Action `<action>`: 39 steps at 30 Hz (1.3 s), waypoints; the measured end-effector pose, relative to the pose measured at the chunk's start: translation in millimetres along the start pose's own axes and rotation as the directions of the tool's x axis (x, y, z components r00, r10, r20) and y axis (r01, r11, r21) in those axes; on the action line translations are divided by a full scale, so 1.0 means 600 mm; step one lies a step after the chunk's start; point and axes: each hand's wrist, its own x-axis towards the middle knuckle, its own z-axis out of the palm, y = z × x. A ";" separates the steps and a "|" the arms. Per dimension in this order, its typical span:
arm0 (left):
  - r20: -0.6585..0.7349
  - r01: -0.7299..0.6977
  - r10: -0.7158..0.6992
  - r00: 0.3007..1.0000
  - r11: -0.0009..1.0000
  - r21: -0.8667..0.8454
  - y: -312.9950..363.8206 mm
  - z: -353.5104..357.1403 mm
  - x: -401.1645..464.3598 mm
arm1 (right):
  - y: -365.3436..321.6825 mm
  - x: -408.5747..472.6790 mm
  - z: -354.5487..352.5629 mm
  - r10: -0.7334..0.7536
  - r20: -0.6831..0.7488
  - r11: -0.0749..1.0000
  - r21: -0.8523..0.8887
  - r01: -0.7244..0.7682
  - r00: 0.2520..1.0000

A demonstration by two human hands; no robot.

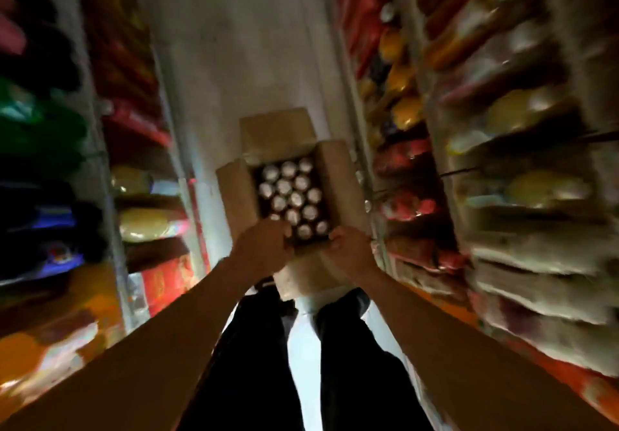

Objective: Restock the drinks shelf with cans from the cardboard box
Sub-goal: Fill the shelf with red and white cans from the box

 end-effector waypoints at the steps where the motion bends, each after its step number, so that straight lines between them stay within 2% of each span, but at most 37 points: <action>1: 0.010 0.046 -0.046 0.999 0.998 -0.042 -0.039 0.033 0.022 | 0.019 0.047 0.054 -0.011 0.008 1.000 -0.022 0.011 1.000; 5: -0.018 0.127 -0.131 0.991 0.983 -0.133 -0.162 0.133 0.122 | 0.047 0.219 0.192 0.094 0.193 0.961 -0.275 -0.038 0.977; 12: -0.105 0.195 -0.231 0.967 0.942 -0.275 -0.267 0.233 0.235 | 0.081 0.402 0.348 0.083 0.217 0.834 -0.549 0.051 0.973; 15: -0.113 0.181 -0.234 0.966 0.917 -0.354 -0.284 0.260 0.243 | 0.098 0.439 0.394 0.136 0.222 0.834 -0.552 0.009 0.965; 18: -0.105 0.153 -0.212 0.972 0.903 -0.401 -0.295 0.278 0.245 | 0.121 0.467 0.432 0.146 0.143 0.827 -0.560 -0.042 0.979; 20: -0.128 0.143 -0.216 0.968 0.894 -0.425 -0.298 0.280 0.246 | 0.124 0.471 0.435 0.149 0.037 0.866 -0.488 -0.112 0.988; 22: -0.122 0.149 -0.227 0.966 0.880 -0.451 -0.296 0.280 0.245 | 0.118 0.460 0.421 0.162 0.001 0.905 -0.398 -0.148 0.987; 25: -0.099 0.160 -0.226 0.969 0.881 -0.445 -0.285 0.272 0.238 | 0.106 0.426 0.375 0.188 -0.040 0.962 -0.196 -0.192 0.981; 27: -0.075 0.156 -0.206 0.976 0.894 -0.420 -0.260 0.250 0.229 | 0.093 0.373 0.315 0.207 -0.014 0.977 -0.045 -0.208 0.978; 30: -0.058 0.057 -0.085 0.995 0.926 -0.374 -0.188 0.179 0.196 | 0.060 0.255 0.179 0.170 0.071 0.949 0.258 -0.182 0.983; 33: -0.005 -0.113 0.118 0.993 0.940 -0.322 -0.106 0.084 0.155 | 0.004 0.119 0.029 -0.003 0.017 0.928 0.373 -0.003 1.000; 35: 0.050 -0.246 0.270 0.961 0.926 -0.286 -0.023 -0.007 0.107 | -0.034 0.009 -0.093 -0.103 -0.019 0.909 0.403 0.102 0.994; 37: 0.085 -0.310 0.341 0.936 0.915 -0.257 0.068 -0.097 0.053 | -0.071 -0.102 -0.205 -0.213 -0.083 0.877 0.423 0.228 0.973; 39: 0.061 -0.372 0.397 0.916 0.895 -0.245 0.142 -0.172 0.002 | -0.107 -0.191 -0.287 -0.291 -0.146 0.857 0.400 0.326 0.945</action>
